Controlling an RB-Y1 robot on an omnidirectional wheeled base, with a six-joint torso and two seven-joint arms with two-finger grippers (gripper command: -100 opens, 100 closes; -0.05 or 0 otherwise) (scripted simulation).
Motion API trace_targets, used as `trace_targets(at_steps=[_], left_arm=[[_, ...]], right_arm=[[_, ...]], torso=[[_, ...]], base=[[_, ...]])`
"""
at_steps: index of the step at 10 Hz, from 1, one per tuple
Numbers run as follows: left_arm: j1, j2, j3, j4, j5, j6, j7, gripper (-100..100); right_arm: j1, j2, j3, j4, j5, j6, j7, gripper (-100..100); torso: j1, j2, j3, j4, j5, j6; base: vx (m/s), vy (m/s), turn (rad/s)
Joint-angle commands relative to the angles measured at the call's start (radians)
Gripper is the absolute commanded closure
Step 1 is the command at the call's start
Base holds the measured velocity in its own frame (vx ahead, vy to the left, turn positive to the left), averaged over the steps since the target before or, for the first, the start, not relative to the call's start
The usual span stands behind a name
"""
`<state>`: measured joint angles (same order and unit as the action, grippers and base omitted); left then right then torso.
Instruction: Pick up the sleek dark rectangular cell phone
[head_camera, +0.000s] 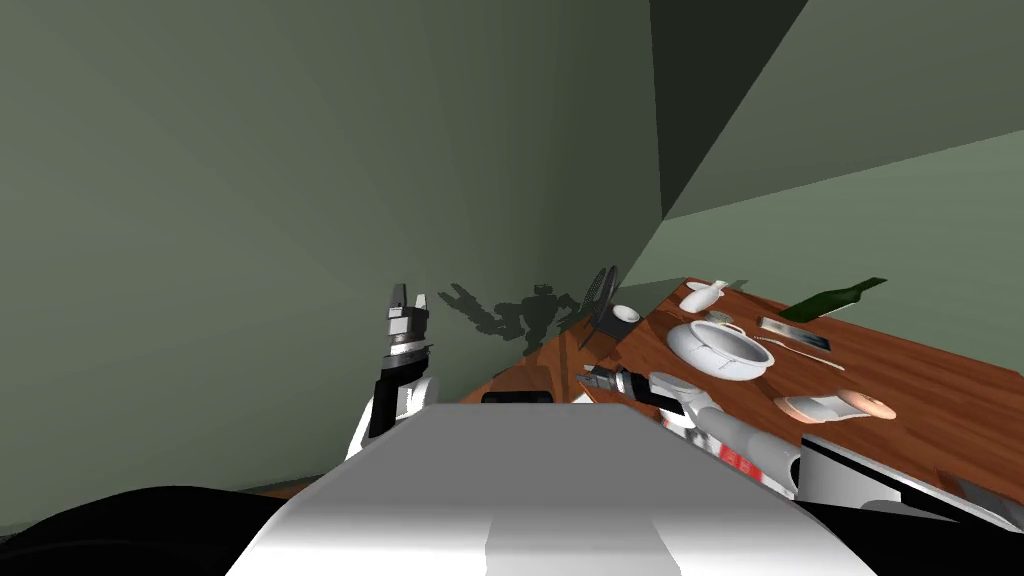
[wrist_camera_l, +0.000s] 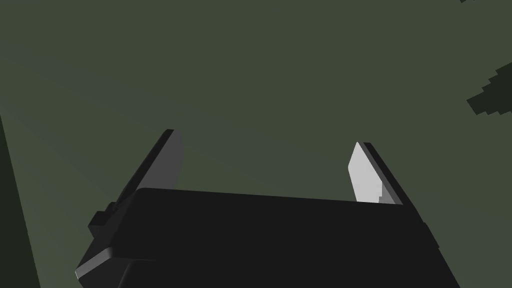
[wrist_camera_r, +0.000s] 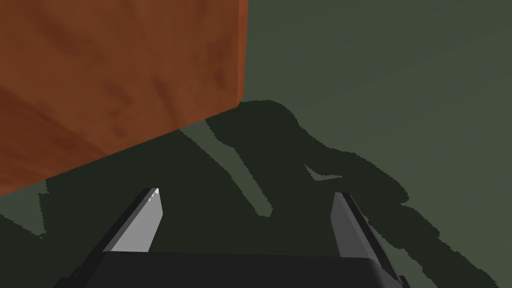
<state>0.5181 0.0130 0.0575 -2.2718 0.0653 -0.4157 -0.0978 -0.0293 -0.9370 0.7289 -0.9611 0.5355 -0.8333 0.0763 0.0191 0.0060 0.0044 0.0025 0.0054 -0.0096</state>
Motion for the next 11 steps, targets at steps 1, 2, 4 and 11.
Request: trace_targets(at_steps=[1, 2, 4, 11], left_arm=[[0.0, 0.0, 0.0, 0.0, 0.0, 0.0, 0.0, 0], [0.0, 0.0, 0.0, 0.0, 0.0, 0.0, 0.0, 0], [0.0, 0.0, 0.0, 0.0, 0.0, 0.0, 0.0, 0], [0.0, 0.0, 0.0, 0.0, 0.0, 0.0, 0.0, 0]], right_arm=[[-0.003, -0.021, 0.01, 0.034, 0.01, 0.008, 0.001, -100], [-0.003, -0.021, 0.01, 0.034, 0.01, 0.008, 0.001, -100], [-0.029, -0.077, 0.052, 0.119, 0.055, 0.03, 0.01, -100], [-0.052, -0.16, 0.145, 0.324, 0.149, 0.08, 0.028, -100]], torso=[[0.0, 0.0, 0.0, 0.0, 0.0, 0.0], [-0.001, 0.0, 0.0, 0.0, 0.0, 0.001], [0.0, -0.001, 0.0, 0.0, 0.0, 0.0], [-0.002, 0.0, 0.0, 0.0, -0.001, 0.001]], base=[[0.022, -0.015, 0.151], [0.012, -0.014, -0.003], [0.03, -0.019, 0.246], [0.018, -0.02, 0.134]])
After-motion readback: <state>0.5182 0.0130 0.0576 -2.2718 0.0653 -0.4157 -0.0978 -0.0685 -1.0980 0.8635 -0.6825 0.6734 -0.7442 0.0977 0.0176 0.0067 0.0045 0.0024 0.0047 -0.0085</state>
